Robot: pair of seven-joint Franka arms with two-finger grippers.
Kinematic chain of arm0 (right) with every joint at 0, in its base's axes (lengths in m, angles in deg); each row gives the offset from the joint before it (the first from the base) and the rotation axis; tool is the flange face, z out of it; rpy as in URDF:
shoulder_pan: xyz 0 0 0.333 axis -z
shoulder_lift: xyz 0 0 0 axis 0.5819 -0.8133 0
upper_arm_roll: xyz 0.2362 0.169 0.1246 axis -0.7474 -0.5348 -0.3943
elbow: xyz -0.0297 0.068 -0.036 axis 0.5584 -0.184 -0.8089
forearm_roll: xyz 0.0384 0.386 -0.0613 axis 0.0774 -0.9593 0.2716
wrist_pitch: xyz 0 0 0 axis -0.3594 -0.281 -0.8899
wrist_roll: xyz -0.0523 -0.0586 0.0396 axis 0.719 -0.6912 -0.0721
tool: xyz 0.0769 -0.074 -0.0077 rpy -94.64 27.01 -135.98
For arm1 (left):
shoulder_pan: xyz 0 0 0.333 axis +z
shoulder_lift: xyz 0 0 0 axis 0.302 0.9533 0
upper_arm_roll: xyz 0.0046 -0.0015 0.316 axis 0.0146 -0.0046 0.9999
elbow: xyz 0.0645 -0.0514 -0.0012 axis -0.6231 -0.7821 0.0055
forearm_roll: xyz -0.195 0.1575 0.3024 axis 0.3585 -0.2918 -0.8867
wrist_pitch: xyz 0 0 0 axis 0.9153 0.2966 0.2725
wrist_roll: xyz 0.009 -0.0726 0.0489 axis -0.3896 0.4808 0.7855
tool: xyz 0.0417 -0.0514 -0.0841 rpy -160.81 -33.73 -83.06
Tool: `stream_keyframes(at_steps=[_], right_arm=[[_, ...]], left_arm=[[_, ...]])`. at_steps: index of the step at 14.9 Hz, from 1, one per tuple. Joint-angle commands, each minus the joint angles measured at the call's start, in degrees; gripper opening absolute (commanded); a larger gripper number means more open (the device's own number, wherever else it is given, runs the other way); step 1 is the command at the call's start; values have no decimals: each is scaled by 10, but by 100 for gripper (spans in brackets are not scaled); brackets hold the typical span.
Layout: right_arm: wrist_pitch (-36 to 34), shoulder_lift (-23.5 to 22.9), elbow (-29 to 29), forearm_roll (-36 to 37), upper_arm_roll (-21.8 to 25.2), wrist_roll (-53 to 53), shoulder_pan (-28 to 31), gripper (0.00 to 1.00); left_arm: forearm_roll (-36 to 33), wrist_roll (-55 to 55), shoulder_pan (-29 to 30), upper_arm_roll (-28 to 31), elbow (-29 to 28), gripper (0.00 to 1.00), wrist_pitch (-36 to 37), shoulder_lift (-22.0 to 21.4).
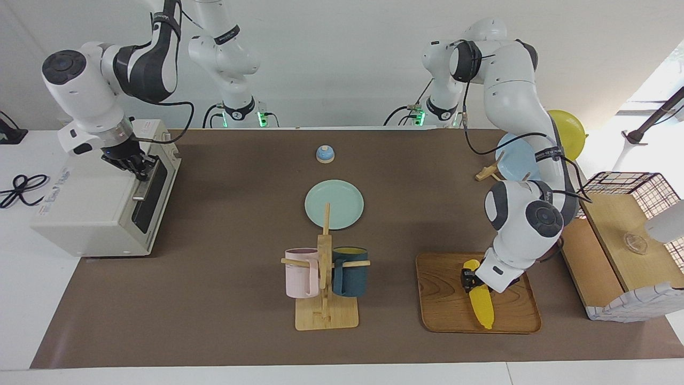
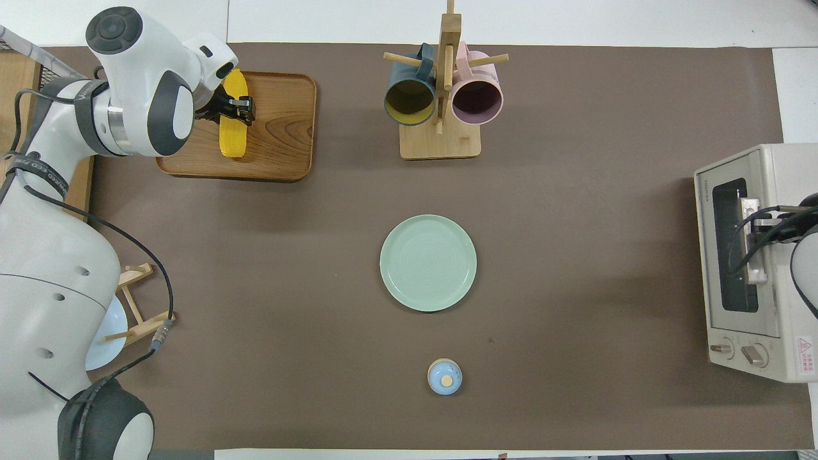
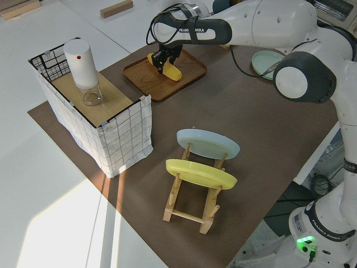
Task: Put corn in oven
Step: 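Grasp the corn with the left gripper and lift it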
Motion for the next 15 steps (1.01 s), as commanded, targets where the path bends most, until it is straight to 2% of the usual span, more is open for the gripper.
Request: stream_keyframes(at_steps=[1,3,4,8,10,13,15], right_arm=[[11,3,-10,8,-7,9,10,0],[11,3,-13,8,-7,9,9,0],[11,3,-15,6,-7,9,9,0],[21,6,-32,-14,-9,14,-1,0],[20,7,-34,-24,-9,24,-10,0],[21,7,-35,-32,-10,32,-25,0],[35,5,-48,-43,-10,39,-36,0]], left_arm=[[54,6,-5,8,4,0,28,-38],[58,57,-10,8,-2,0,73,-73],[58,69,-21,7,-23,0,83,-100],[58,129,-73,6,-164,0,86,-240],[56,204,-128,8,-234,0,84,-298],[55,284,-194,7,-263,0,75,-316],[55,316,-227,6,-296,0,34,-329]])
